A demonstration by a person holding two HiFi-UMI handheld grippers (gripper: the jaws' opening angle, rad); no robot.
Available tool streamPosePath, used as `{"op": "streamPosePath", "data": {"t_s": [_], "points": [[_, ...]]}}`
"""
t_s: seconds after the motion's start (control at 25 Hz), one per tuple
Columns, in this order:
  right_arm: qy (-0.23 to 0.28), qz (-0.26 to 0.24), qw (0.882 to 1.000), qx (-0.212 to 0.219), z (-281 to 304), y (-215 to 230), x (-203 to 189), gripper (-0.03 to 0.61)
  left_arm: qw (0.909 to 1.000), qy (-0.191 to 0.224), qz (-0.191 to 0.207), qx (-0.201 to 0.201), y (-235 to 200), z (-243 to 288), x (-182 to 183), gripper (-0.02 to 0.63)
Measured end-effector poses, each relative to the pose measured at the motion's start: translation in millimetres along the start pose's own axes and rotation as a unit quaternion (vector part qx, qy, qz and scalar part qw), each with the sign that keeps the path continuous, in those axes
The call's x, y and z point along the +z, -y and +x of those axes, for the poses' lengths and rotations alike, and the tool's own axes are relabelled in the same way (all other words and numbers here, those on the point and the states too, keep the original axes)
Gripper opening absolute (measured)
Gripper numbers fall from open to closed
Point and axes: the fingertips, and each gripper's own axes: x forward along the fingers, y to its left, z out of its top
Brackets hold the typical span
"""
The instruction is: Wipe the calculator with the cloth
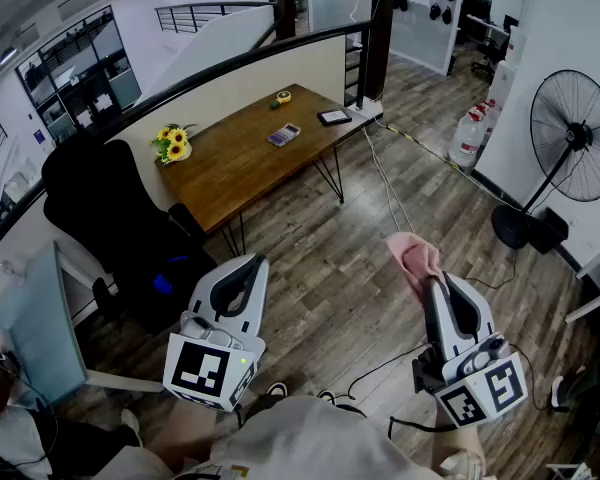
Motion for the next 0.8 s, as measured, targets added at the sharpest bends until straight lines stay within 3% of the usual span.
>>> {"op": "streamPosePath", "data": {"t_s": [0.44,0.8], "points": [[-0.029,0.017,0.999,0.018,-14.0,26.0,-20.2,0.032,0.9998,-0.007,0.018,0.002,34.4,11.3,-4.2,0.003],[-0.034,0.023,0.999,0.026,-1.9,33.2,-25.7,0.035,0.9998,-0.01,0.018,0.007,31.2,19.8,-6.8,0.003]]}}
